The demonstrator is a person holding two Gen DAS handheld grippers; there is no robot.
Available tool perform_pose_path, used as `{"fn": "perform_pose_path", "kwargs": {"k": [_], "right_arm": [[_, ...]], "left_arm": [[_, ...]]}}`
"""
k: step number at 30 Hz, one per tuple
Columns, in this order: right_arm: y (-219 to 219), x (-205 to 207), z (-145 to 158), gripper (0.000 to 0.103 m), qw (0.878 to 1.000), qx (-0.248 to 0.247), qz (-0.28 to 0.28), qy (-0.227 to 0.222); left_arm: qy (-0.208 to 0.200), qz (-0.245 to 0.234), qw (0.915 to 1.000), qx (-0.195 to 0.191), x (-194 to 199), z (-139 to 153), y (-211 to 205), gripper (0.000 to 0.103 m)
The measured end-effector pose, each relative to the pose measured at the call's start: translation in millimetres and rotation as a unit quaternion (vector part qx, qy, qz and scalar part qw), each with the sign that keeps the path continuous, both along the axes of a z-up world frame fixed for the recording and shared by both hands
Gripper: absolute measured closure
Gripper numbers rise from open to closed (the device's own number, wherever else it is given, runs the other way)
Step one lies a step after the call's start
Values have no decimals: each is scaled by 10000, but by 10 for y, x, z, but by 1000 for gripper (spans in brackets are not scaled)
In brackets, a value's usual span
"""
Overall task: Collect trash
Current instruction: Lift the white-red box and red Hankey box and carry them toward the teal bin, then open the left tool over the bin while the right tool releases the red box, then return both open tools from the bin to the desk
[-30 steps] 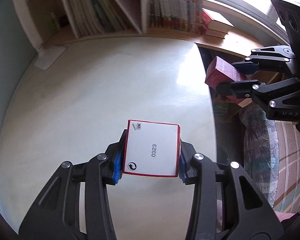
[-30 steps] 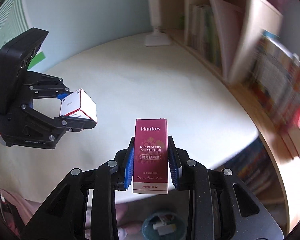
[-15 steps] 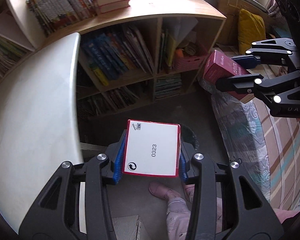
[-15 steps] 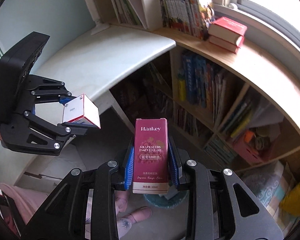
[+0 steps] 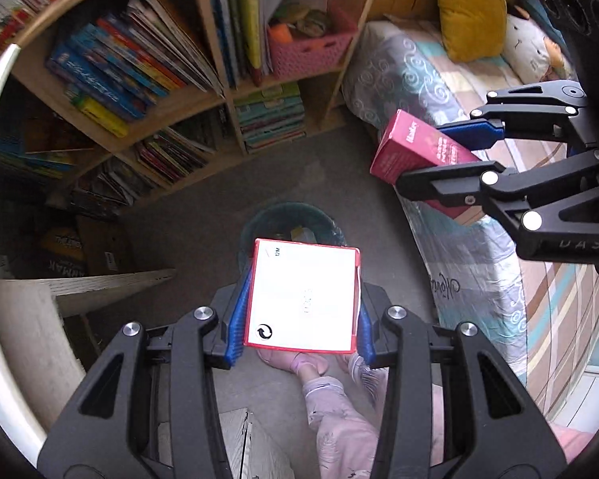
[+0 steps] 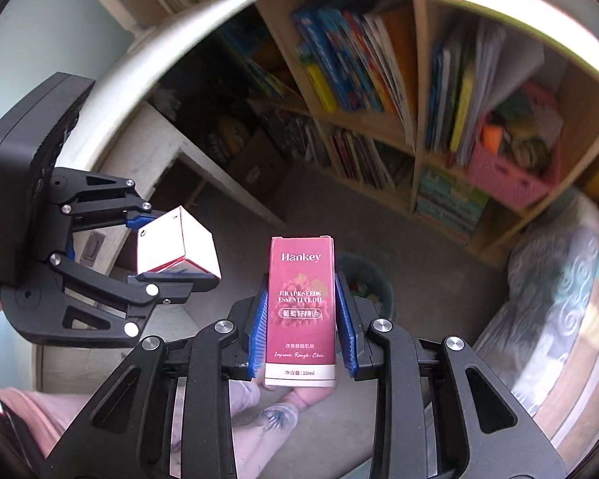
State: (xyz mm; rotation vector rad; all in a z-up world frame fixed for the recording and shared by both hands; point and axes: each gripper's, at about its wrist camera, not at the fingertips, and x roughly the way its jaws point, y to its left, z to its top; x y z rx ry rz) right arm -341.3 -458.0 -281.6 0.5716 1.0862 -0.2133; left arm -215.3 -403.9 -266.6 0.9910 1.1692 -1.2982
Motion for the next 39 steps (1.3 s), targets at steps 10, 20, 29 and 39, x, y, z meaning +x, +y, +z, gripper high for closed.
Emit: {"fn": "perform_pose_path", "kwargs": {"k": [10, 20, 29, 39], "right_arm": [[-73, -51, -479, 72, 9994, 310, -147, 97], [-193, -95, -641, 41, 9985, 381, -348, 160], [-223, -251, -650, 41, 9978, 389, -493, 223], [-237, -297, -561, 41, 9978, 365, -531, 178]], "left_arm": [[-16, -45, 9996, 282, -52, -428, -119, 63], [-136, -31, 9991, 388, -55, -601, -131, 30], [-199, -174, 9988, 402, -106, -616, -117, 28], [-235, -172, 9991, 320, -137, -538, -124, 23]]}}
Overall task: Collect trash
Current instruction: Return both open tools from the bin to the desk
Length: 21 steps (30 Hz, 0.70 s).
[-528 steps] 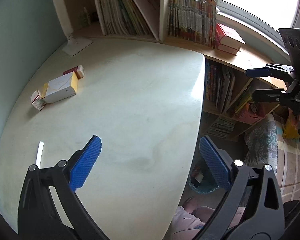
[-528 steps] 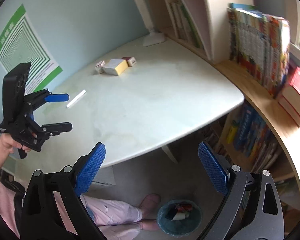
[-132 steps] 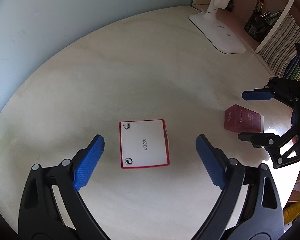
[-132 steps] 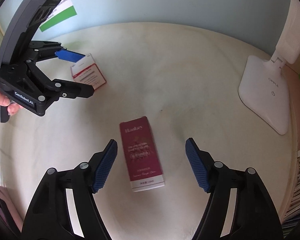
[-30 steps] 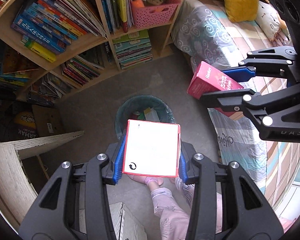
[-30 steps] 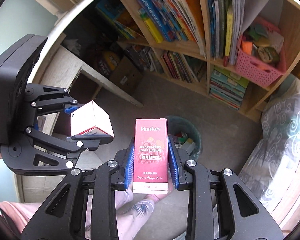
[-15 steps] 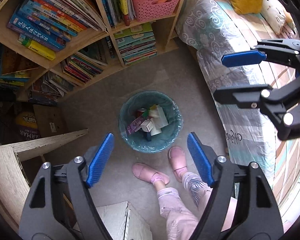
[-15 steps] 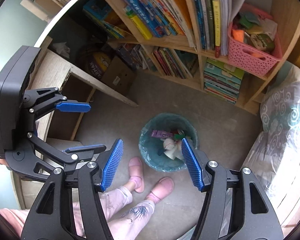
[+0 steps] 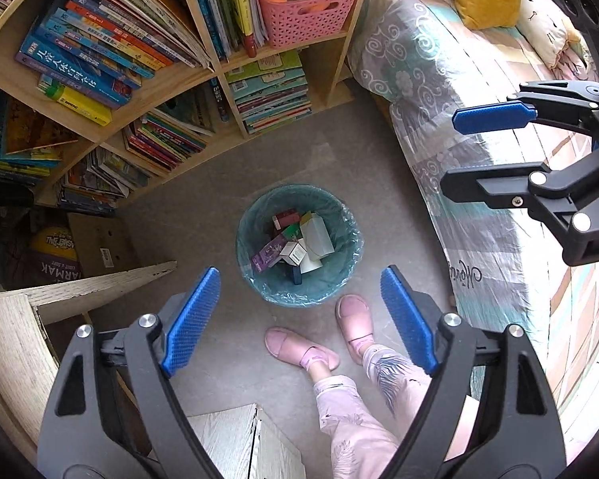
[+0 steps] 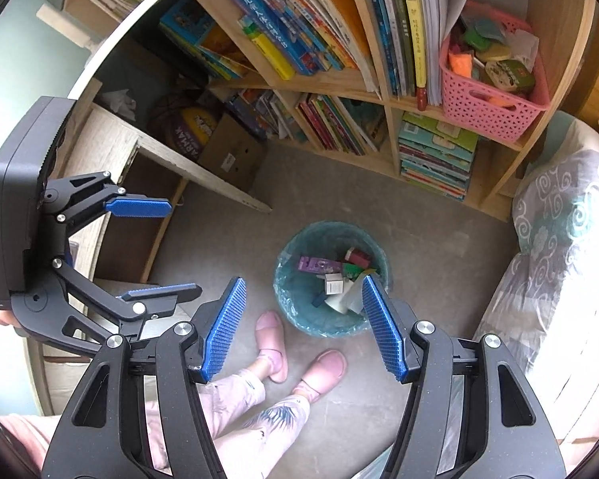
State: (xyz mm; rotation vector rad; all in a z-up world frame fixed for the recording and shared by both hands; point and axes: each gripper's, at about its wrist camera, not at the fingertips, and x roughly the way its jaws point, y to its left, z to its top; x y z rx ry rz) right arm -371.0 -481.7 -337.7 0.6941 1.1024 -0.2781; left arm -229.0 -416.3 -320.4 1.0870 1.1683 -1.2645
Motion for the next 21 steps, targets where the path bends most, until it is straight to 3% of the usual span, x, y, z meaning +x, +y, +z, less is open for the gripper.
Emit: {"fn": "perform_pose_path", "kwargs": {"k": [6, 13, 21], "right_arm": [[-41, -12, 198, 37, 9999, -123, -12, -108], [-82, 23, 577, 14, 9984, -512, 22, -255], [-84, 253, 1053, 11, 9932, -1098, 251, -301]], "left_arm": [[-23, 14, 9999, -100, -5, 188, 1, 21], [-218, 100, 9989, -415, 60, 618, 84, 8], [-468, 412, 9949, -793, 252, 1220, 340, 7]]}}
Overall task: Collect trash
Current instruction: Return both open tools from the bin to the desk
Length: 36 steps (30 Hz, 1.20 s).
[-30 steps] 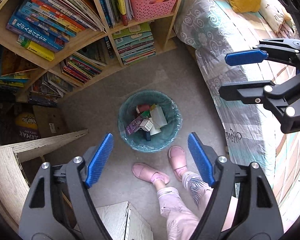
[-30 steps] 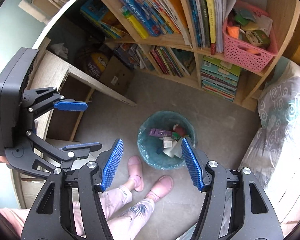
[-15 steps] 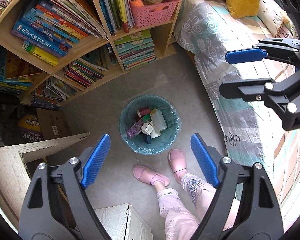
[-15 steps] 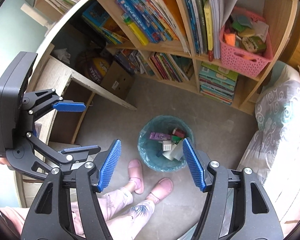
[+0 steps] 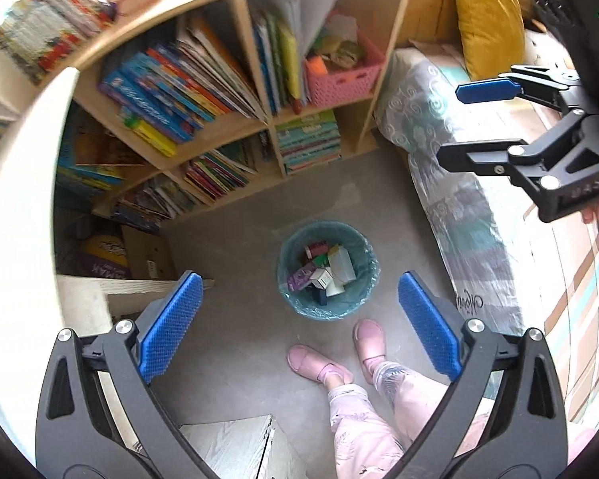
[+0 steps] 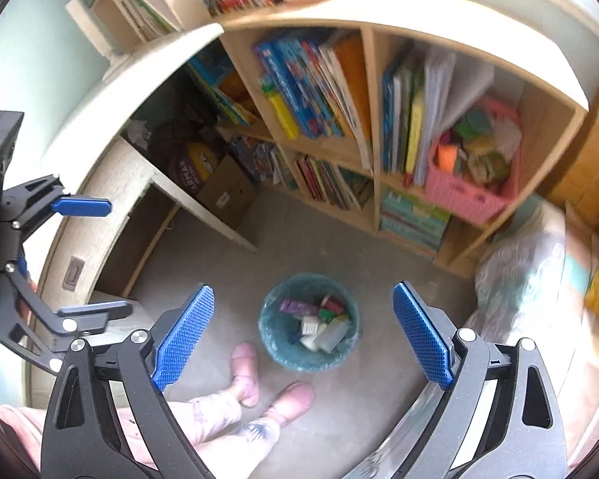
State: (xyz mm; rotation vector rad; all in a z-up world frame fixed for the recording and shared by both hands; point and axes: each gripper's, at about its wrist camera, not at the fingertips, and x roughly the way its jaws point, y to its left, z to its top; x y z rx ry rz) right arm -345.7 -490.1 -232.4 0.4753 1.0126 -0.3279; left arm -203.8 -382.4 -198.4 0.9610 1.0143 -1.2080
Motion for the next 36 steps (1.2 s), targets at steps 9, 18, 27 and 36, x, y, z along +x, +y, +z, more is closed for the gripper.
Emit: {"fn": "perform_pose_path", "kwargs": {"k": [9, 18, 27, 36], "right_arm": [[159, 387, 451, 10, 9982, -237, 531, -112], [632, 916, 892, 10, 9882, -733, 1347, 25], [1265, 1611, 1243, 10, 9685, -876, 2299, -375], [2085, 2354, 1378, 10, 9346, -847, 3409, -560]], "left_arm": [[-154, 626, 9969, -445, 278, 586, 338, 7], [-238, 1747, 9809, -821, 608, 1070, 955, 7], [-490, 3591, 9243, -1199, 1090, 1397, 1865, 7], [-688, 5014, 8508, -1413, 1405, 1511, 2863, 7]]}}
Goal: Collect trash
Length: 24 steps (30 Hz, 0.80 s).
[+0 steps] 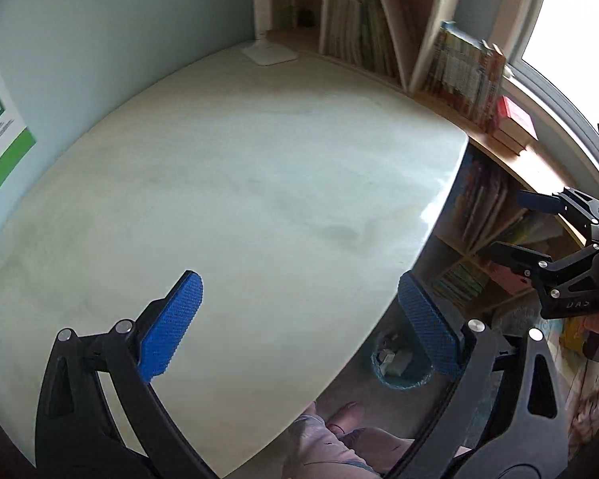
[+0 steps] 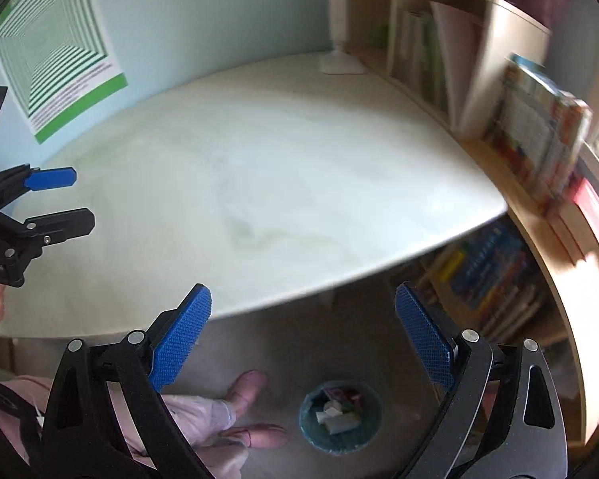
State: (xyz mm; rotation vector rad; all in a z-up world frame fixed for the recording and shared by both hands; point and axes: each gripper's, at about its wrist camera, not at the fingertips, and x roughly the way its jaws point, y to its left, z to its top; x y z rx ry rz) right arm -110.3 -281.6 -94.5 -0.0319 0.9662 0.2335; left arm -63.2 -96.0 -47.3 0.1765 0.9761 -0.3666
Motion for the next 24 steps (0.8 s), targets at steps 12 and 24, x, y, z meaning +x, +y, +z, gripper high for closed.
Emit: {"fn": "perform_pose_path", "kwargs": {"k": [12, 24], "right_arm": [[1212, 604, 101, 10, 9900, -2, 1409, -59], [2167, 997, 98, 10, 9699, 195, 2426, 79]], "left_arm": [[-224, 1828, 9827, -205, 19, 39, 1306, 7], [-389, 3114, 9494, -152, -160, 41, 2126, 7]]}}
